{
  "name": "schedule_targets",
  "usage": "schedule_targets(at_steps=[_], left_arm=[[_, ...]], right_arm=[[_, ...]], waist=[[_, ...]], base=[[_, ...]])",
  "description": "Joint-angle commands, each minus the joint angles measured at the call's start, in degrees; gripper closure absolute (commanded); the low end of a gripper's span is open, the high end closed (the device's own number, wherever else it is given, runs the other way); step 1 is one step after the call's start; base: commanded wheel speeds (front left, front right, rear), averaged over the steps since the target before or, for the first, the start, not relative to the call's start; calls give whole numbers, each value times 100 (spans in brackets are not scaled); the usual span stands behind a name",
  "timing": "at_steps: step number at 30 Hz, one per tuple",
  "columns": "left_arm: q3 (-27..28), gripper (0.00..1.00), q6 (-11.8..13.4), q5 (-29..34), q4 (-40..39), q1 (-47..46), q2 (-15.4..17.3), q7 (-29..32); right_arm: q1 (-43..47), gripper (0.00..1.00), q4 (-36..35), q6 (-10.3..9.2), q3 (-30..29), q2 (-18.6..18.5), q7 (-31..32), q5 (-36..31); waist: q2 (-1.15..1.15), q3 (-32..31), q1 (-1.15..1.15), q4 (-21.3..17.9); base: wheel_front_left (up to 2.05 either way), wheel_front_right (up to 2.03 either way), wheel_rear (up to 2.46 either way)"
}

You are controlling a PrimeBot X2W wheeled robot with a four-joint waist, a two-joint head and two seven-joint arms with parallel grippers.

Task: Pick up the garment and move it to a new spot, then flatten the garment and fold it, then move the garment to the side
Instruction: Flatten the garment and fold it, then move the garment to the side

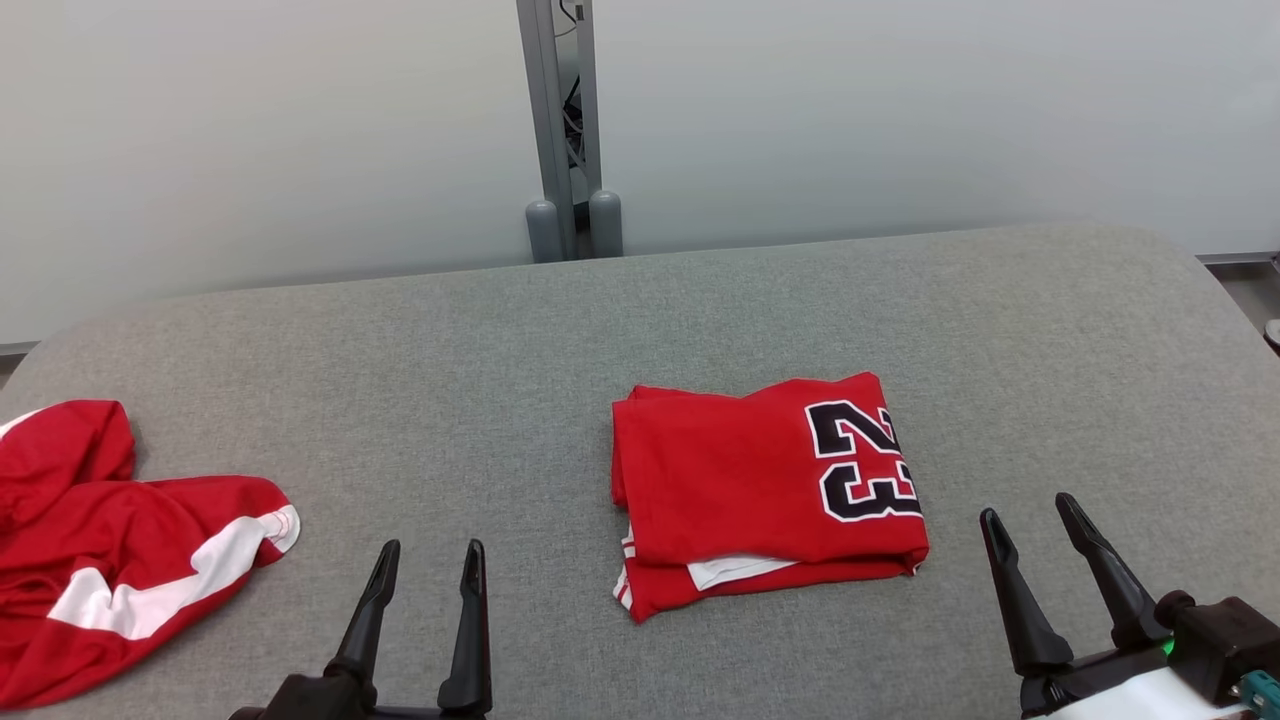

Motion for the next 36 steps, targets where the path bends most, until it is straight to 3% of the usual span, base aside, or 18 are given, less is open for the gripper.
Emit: schedule_targets(at_steps=[1, 12, 18, 21, 28, 36], left_arm=[[44, 0, -23, 45, -47, 58, 22, -24], [103, 0, -81, 158, -19, 137, 22, -24], [46, 0, -128, 158, 70, 147, 22, -24], [1, 0, -177, 161, 110, 115, 23, -24], [-71, 0, -241, 231, 92, -15, 22, -24], [-280, 0, -180, 334, 18, -228, 22, -24]], right_arm=[[60, 0, -34, 0, -15, -10, -27, -30], [138, 0, -40, 0, 24, -16, -27, -62], [29, 0, 344, 0, 64, -72, -26, 413], [-208, 0, 805, 0, 165, -150, -26, 942], [-1150, 0, 1946, 0, 756, -433, 314, 3020], [-2043, 0, 2610, 0, 1272, -945, 727, 4360]], waist=[[0, -8, 0, 17], [0, -64, 0, 148], [0, -72, 0, 281], [0, -47, 0, 353], [0, 132, 0, 552], [0, 628, 0, 824]], base=[[0, 0, 0], [0, 0, 0], [0, 0, 0], [0, 0, 0], [0, 0, 0], [0, 0, 0]])
